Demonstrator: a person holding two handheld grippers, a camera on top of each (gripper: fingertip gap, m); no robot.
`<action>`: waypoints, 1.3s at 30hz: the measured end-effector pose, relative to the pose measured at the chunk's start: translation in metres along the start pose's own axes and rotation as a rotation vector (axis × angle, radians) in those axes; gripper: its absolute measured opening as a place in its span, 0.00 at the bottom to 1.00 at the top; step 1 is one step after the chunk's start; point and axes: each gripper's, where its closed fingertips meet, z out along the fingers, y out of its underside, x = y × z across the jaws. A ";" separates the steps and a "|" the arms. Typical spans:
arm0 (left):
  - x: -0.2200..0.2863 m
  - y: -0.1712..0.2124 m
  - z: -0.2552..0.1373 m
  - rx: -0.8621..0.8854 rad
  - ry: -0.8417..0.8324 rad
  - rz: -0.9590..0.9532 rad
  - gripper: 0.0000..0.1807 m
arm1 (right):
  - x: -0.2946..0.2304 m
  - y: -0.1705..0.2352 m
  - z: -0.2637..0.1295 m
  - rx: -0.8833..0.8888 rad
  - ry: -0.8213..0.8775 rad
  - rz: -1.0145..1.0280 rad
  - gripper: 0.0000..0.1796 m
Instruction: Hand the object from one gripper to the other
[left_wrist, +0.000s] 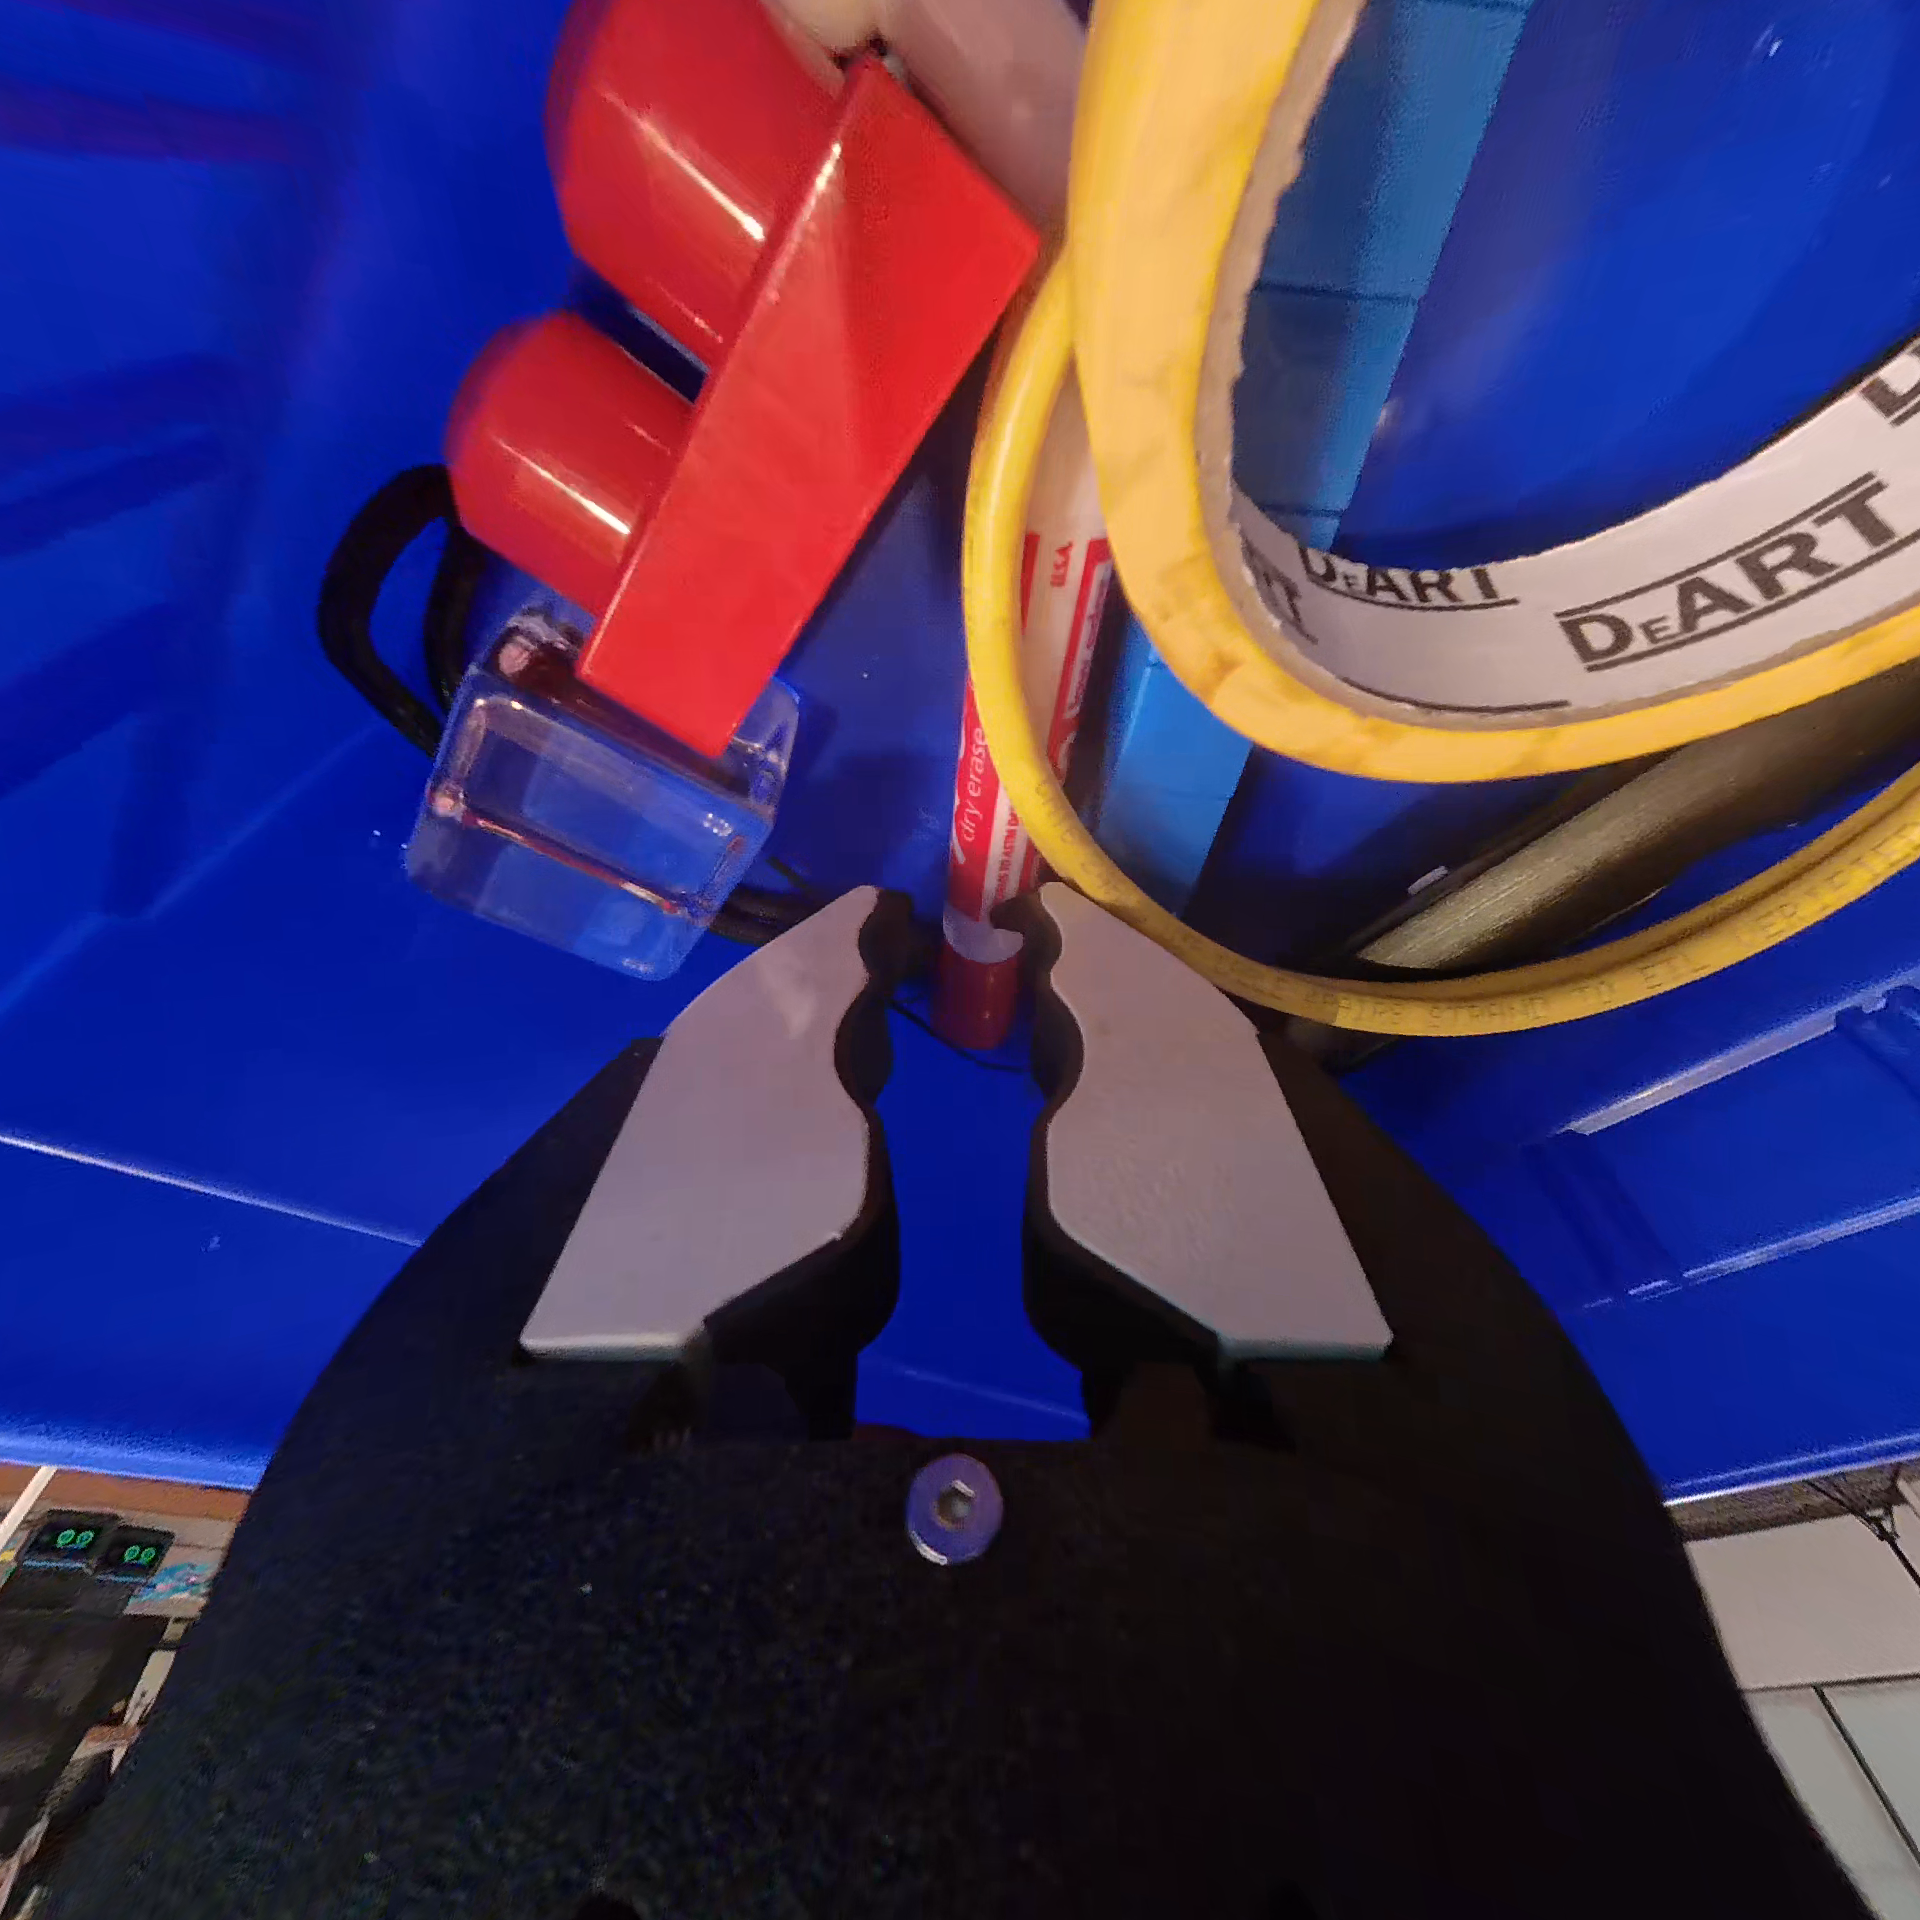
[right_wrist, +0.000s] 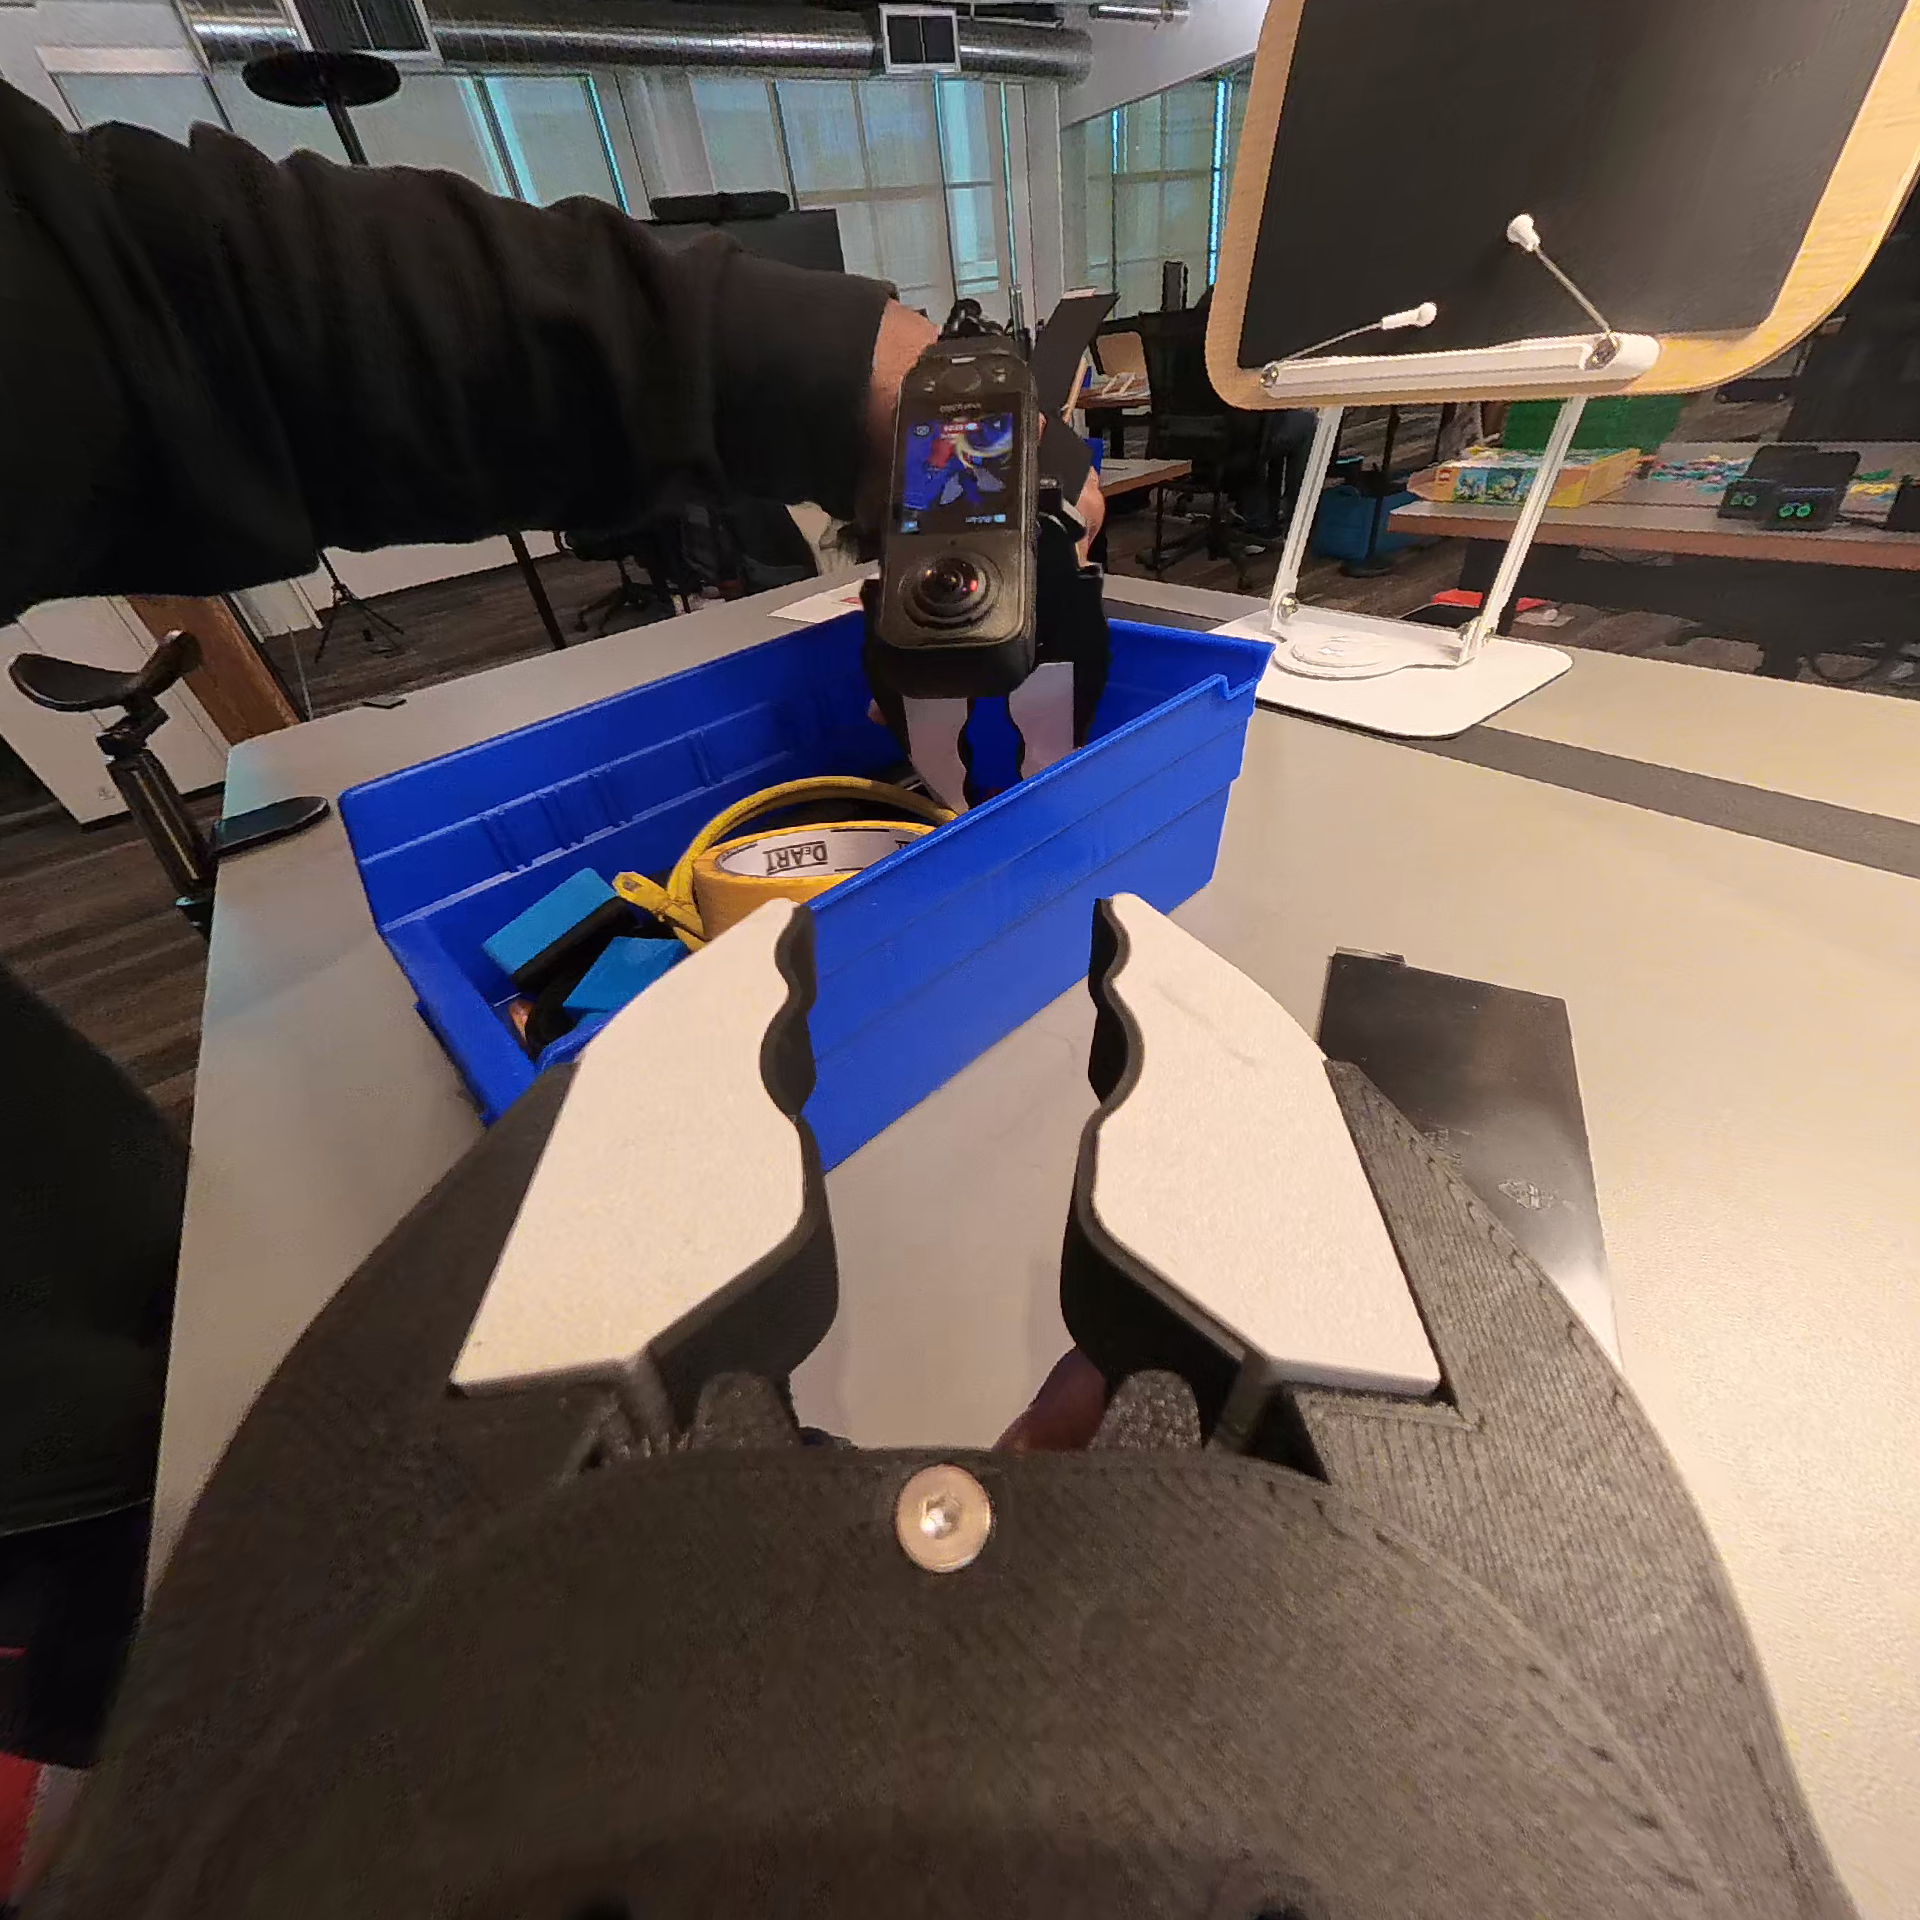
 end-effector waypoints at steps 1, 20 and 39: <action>-0.001 0.000 0.000 -0.004 -0.001 -0.001 0.13 | -0.001 0.000 0.000 0.001 -0.002 -0.001 0.28; -0.002 0.003 0.006 -0.120 0.028 -0.010 0.15 | 0.000 0.001 0.000 -0.001 0.002 -0.011 0.28; -0.006 -0.005 -0.006 -0.009 -0.120 -0.006 0.23 | 0.001 -0.001 -0.001 0.007 0.011 -0.016 0.28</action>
